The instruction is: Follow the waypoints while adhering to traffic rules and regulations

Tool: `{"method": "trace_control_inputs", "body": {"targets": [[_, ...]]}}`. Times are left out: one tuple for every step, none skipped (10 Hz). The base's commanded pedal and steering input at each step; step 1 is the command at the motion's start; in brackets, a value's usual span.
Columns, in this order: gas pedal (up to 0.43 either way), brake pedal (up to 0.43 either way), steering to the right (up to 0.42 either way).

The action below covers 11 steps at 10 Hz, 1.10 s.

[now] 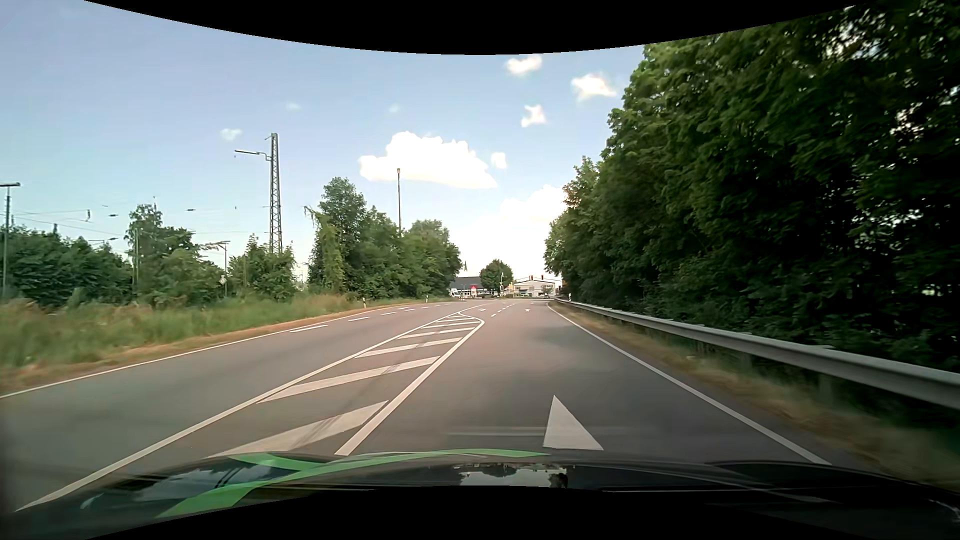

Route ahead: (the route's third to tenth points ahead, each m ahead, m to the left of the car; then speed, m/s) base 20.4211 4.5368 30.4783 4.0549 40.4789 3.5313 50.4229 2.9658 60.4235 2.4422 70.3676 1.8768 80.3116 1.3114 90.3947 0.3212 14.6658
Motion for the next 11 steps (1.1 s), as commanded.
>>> {"method": "trace_control_inputs", "body": {"targets": [[0.0,0.0,0.008],[0.0,0.0,0.008],[0.0,0.0,0.007],[0.0,0.0,0.008],[0.0,0.0,0.008],[0.0,0.0,0.008],[0.0,0.0,0.008],[0.0,0.0,0.008],[0.0,0.0,0.008],[0.0,0.0,0.008],[0.0,0.0,0.007]]}}
